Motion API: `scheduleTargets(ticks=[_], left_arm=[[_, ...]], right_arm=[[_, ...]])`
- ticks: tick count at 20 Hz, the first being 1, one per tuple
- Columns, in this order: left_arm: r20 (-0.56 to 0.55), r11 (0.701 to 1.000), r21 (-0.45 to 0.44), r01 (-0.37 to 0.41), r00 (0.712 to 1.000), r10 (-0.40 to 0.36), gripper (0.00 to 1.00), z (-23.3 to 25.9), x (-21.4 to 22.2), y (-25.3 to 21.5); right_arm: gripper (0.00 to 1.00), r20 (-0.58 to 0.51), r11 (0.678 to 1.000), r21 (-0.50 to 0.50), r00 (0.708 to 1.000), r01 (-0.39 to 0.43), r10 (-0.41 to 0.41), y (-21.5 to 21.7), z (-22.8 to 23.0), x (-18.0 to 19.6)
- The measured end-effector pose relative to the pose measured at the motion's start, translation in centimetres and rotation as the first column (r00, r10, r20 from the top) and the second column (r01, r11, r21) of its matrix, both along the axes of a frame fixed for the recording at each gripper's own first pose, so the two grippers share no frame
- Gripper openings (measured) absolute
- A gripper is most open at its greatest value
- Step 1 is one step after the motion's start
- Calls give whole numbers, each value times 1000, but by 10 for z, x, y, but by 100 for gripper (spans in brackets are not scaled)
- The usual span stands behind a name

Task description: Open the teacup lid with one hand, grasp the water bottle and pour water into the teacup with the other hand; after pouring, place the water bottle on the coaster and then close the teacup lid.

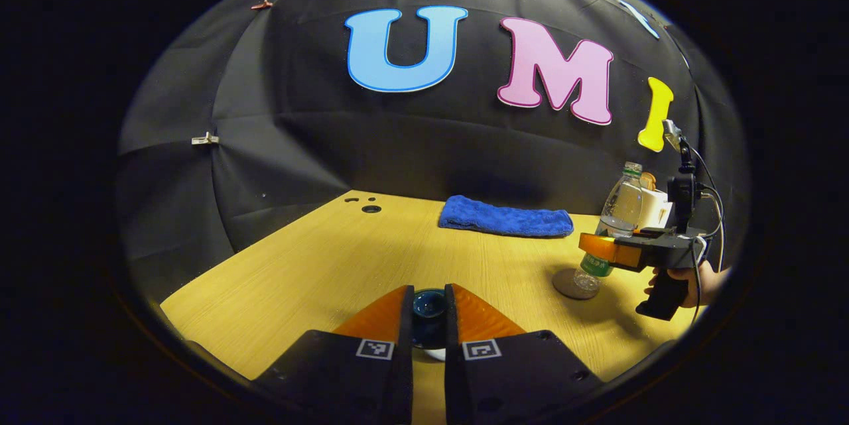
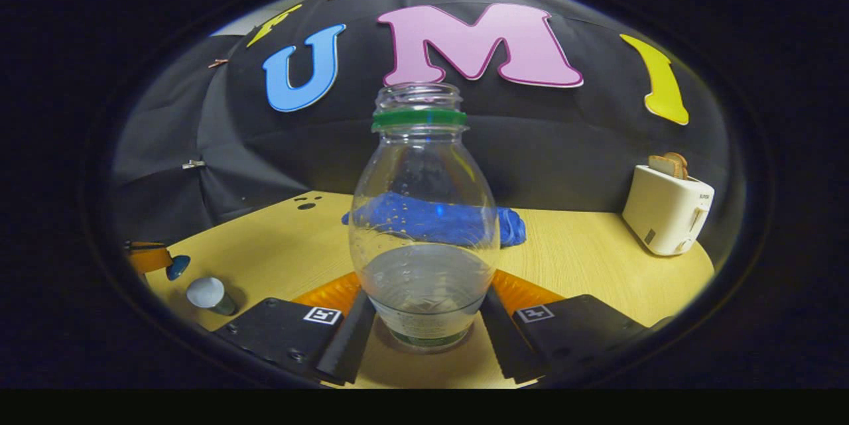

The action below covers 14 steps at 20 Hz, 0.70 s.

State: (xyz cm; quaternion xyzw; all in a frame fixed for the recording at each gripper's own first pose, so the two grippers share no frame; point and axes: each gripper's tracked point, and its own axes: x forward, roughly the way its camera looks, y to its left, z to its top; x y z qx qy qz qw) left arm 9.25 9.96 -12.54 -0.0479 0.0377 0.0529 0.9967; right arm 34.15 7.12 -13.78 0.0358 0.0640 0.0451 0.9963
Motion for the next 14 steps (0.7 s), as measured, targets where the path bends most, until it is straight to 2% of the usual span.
scheduleTargets(ticks=[1,6,9,10,12,13,14], left_arm=[[0,1000,-1,1,1000,-1,23,0,1,0],[3,1000,-3,2,1000,-2,23,0,0,-2],[1,1000,-1,-2,1000,2,23,1,0,0],[1,1000,-2,-4,1000,4,23,0,-1,0],[3,1000,-3,-5,1000,5,23,1,0,-1],[4,1000,-2,-4,1000,4,23,2,0,-2],[5,1000,-1,-3,1000,3,23,2,0,-3]], right_arm=[[80,-9,1000,-3,1000,-3,3,1,-5,3],[81,-43,999,38,999,1,0,0,-13,5],[93,-60,999,35,998,13,-11,-4,-15,2],[100,-58,999,36,998,12,-10,-5,-13,0],[100,-54,999,49,999,9,-6,-4,-8,-4],[94,-61,998,61,998,8,-4,-5,-9,-7],[100,-71,997,79,997,9,-4,-5,-10,-12]])
